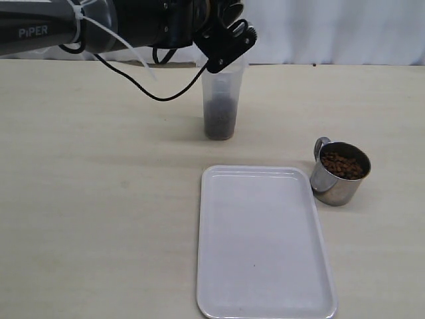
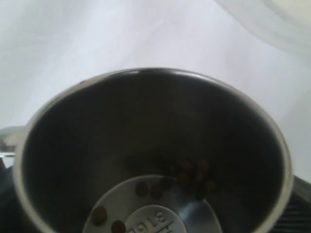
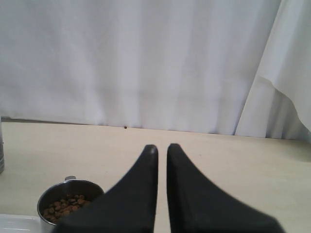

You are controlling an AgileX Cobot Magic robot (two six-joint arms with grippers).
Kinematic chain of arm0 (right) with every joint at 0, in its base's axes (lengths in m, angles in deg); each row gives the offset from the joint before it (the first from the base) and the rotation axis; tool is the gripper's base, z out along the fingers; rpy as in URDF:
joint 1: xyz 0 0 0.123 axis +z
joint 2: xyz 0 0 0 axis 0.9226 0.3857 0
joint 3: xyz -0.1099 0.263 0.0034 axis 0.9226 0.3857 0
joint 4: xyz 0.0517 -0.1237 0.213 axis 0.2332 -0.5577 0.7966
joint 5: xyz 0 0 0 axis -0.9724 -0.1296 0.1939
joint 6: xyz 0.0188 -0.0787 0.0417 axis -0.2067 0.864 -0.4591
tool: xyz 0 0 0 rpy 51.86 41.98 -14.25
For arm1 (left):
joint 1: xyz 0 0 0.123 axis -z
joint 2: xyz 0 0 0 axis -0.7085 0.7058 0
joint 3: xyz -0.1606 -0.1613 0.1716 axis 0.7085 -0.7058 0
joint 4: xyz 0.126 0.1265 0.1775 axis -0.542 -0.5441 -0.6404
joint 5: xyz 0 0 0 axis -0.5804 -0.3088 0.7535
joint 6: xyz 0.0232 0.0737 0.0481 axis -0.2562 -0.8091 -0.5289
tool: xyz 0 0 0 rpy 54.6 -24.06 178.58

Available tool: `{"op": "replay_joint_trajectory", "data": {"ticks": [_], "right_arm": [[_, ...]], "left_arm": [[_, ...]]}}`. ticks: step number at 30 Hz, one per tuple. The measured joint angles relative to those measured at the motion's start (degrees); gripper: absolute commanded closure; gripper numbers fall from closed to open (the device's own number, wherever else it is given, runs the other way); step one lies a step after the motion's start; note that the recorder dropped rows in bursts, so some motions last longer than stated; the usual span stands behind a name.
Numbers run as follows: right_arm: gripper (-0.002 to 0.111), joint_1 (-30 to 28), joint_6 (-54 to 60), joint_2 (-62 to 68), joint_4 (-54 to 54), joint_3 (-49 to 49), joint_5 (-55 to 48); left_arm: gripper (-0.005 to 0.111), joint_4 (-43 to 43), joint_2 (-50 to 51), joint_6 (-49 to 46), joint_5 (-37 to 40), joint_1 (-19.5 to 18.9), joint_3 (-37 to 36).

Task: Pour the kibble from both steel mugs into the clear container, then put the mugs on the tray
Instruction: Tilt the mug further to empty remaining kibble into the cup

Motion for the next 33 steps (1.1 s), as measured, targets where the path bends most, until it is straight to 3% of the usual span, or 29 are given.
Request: {"op": "replay_joint_trajectory", "data": {"ticks": [25, 33], "right_arm": [[0.103, 0.0, 0.0, 0.0, 0.0, 0.0, 0.0], [0.103, 0.0, 0.0, 0.0, 0.0, 0.0, 0.0]], "left_arm": [[0.107, -0.8, 0.0, -14.3, -4.9, 0.4, 0.0], [0.107, -0.8, 0.0, -22.9, -6.1, 0.4, 0.0]]}}
